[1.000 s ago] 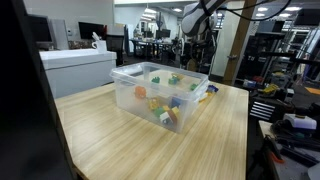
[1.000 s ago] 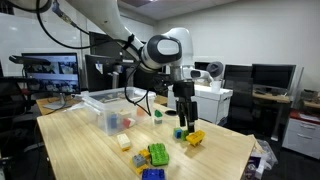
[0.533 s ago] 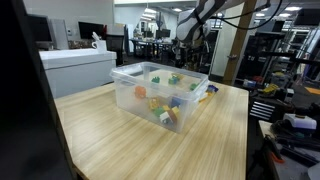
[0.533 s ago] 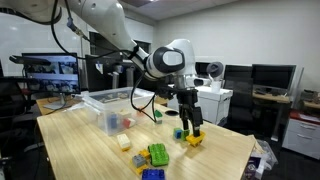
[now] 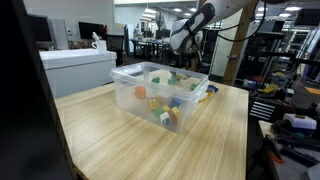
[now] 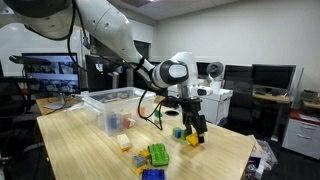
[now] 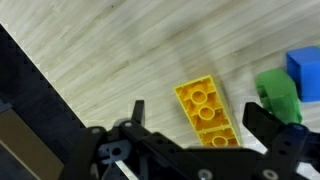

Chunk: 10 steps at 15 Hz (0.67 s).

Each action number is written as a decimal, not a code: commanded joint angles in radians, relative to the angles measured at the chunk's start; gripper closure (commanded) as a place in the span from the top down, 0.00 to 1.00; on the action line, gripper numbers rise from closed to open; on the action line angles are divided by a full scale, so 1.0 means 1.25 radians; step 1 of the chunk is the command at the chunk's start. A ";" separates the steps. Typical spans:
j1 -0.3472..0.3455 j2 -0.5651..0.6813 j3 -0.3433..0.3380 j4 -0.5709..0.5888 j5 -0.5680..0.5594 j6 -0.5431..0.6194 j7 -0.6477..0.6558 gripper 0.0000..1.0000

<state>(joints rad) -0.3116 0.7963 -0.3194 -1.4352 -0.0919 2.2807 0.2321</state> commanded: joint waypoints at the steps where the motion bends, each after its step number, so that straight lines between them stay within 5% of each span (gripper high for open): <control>1: -0.011 0.018 0.016 0.022 0.016 -0.001 -0.010 0.74; 10: -0.011 -0.048 0.013 -0.039 0.018 -0.002 -0.017 0.12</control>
<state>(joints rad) -0.3141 0.7929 -0.3106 -1.4192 -0.0863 2.2789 0.2321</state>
